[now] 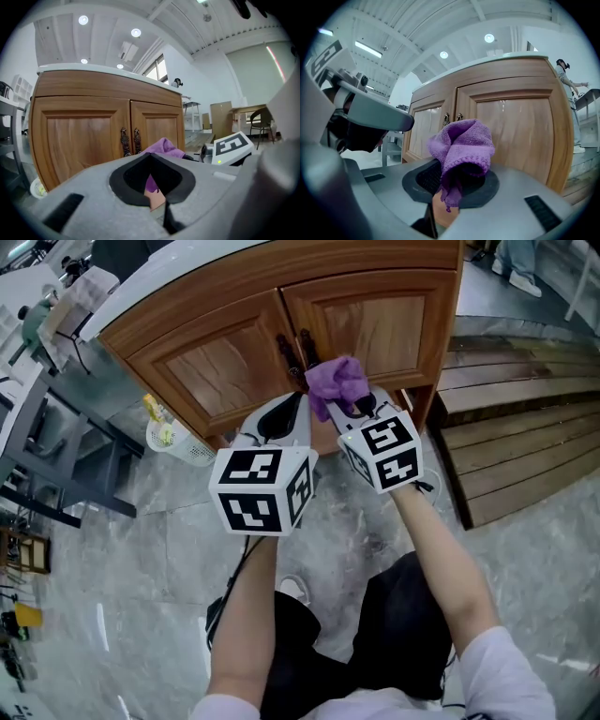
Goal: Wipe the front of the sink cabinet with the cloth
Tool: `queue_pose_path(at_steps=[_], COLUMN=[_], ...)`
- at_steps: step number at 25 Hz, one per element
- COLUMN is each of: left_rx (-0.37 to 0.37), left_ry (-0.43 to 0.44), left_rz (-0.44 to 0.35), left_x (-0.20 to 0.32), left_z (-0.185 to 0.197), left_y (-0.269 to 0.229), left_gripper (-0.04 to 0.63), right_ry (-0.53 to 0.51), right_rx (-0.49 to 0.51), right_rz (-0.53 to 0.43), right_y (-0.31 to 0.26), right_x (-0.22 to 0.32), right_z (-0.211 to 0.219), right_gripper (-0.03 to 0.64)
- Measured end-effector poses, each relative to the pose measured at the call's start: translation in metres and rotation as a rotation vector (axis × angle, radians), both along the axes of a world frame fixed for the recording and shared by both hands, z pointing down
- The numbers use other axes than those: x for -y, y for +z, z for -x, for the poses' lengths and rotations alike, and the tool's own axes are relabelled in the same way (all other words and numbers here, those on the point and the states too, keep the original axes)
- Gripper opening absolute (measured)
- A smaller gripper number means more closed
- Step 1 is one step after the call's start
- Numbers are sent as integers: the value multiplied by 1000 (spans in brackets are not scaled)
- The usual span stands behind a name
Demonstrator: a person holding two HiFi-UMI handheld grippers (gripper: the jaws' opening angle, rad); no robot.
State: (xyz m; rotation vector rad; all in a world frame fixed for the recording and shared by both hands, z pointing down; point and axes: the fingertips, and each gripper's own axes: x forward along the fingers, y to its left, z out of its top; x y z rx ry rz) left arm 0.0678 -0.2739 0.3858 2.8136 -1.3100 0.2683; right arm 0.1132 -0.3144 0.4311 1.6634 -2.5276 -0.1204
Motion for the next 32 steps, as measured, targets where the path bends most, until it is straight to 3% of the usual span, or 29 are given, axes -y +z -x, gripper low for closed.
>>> queue_pose_path(at_steps=[4,20,28,32], left_rx=[-55,-79,-106,-114], left_ry=[52,240,300,307], left_rz=[14,50,73,86], left_x=[5,13,14,15], left_z=[-27,-112,-137,-142], left_y=[-4,21,27,31], left_gripper=[6,6,6,6], right_ry=[58,321,412,414], right_rx=[-4,-58,-88,-90], right_rz=[-2,20,47,46], right_y=[-1,5,11,9], right_x=[1,-3,-13,-15], right_z=[-28,-152,-195,-194], right_gripper=[72,72,72,72])
